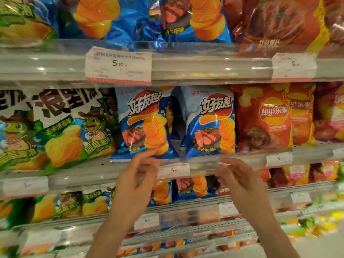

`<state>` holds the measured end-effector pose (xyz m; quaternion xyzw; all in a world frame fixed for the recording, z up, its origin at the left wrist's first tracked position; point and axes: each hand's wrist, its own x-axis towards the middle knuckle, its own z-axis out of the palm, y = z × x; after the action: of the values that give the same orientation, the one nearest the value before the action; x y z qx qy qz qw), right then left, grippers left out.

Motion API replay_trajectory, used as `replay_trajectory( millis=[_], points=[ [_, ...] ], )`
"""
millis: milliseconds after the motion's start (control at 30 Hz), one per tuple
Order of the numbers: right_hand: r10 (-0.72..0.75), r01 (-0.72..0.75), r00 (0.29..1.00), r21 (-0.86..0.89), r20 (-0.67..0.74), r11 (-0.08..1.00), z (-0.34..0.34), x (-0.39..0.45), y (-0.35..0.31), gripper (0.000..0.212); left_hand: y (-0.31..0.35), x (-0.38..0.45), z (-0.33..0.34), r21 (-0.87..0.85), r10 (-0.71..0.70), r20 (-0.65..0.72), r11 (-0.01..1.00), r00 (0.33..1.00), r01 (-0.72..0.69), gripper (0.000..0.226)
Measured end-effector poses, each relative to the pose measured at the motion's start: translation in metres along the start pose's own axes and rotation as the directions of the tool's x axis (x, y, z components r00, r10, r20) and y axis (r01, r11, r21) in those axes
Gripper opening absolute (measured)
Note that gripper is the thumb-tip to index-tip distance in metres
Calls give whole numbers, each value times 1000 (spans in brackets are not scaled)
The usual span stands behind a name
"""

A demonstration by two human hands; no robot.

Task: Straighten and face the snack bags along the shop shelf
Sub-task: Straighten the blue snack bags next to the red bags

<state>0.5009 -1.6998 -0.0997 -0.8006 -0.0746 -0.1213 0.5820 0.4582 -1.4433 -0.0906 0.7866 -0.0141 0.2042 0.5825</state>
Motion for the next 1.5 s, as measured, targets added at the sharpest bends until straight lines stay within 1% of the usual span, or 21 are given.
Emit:
replay_trajectory(
  millis=[100, 233, 400, 467, 600, 700, 767, 800, 833, 867, 933, 1000, 1033, 1067, 1100, 1167, 1233, 1300, 1333, 1400, 1500],
  points=[
    [21, -22, 999, 15, 35, 1000, 8, -8, -6, 22, -6, -8, -13, -26, -55, -73, 998, 996, 53, 33],
    [2, -4, 999, 39, 51, 999, 9, -5, -9, 21, -10, -10, -21, -51, -86, -153, 996, 984, 79, 23],
    [-28, 19, 995, 102, 91, 995, 15, 8, -20, 29, 1, -4, -29, -7, -35, -254, 999, 967, 35, 22],
    [-58, 46, 991, 109, 119, 993, 22, 14, -28, 30, 4, 4, -32, 43, -13, -270, 999, 963, 26, 22],
    [-121, 98, 978, 136, 170, 986, 44, 26, -57, 32, 11, 25, -36, 158, 60, -242, 987, 969, -21, 31],
    [-165, 141, 969, 136, 184, 981, 70, 39, -75, 37, 13, 56, -38, 208, 58, -186, 978, 981, -18, 50],
    [-169, 146, 968, 131, 185, 981, 90, 52, -83, 44, 12, 79, -37, 167, 31, -138, 986, 990, -8, 48],
    [-168, 149, 967, 111, 189, 983, 101, 61, -85, 42, 11, 90, -36, 118, -8, -113, 993, 994, 22, 44],
    [-160, 144, 967, 93, 198, 985, 111, 70, -86, 40, 10, 100, -35, 61, -69, -94, 995, 993, 75, 45],
    [-140, 125, 969, 85, 202, 989, 120, 79, -87, 42, 8, 110, -35, 21, -135, -90, 990, 987, 137, 51],
    [-96, 83, 976, 71, 196, 994, 136, 99, -91, 56, 8, 125, -36, 29, -186, -94, 981, 978, 189, 64],
    [-33, 25, 983, 47, 182, 999, 147, 115, -94, 89, 6, 139, -36, 73, -171, -96, 981, 981, 178, 61],
    [6, -13, 983, 39, 185, 999, 149, 120, -94, 101, 6, 144, -35, 63, -179, -103, 980, 978, 186, 58],
    [35, -44, 981, 42, 191, 998, 151, 122, -93, 108, 6, 149, -35, 38, -199, -106, 978, 974, 204, 58],
    [51, -63, 980, 56, 192, 996, 152, 124, -92, 108, 6, 152, -35, -2, -226, -103, 974, 969, 227, 60],
    [49, -66, 982, 83, 185, 994, 152, 124, -91, 96, 4, 158, -34, -66, -273, -89, 961, 958, 268, 66],
    [51, -74, 983, 132, 174, 989, 152, 123, -90, 83, 1, 158, -32, -63, -268, -81, 963, 960, 263, 68],
    [43, -70, 987, 166, 156, 984, 150, 123, -87, 71, -2, 153, -31, -71, -223, -92, 974, 970, 217, 70],
    [41, -68, 987, 173, 155, 982, 149, 122, -86, 68, -3, 149, -31, -62, -179, -108, 983, 978, 173, 70],
    [38, -67, 985, 168, 171, 984, 146, 118, -84, 71, -4, 140, -31, -19, -89, -156, 996, 984, 87, 71],
    [-10, -19, 979, 138, 202, 990, 142, 116, -77, 75, -2, 128, -30, 24, -36, -174, 999, 984, 40, 72]
  ],
)
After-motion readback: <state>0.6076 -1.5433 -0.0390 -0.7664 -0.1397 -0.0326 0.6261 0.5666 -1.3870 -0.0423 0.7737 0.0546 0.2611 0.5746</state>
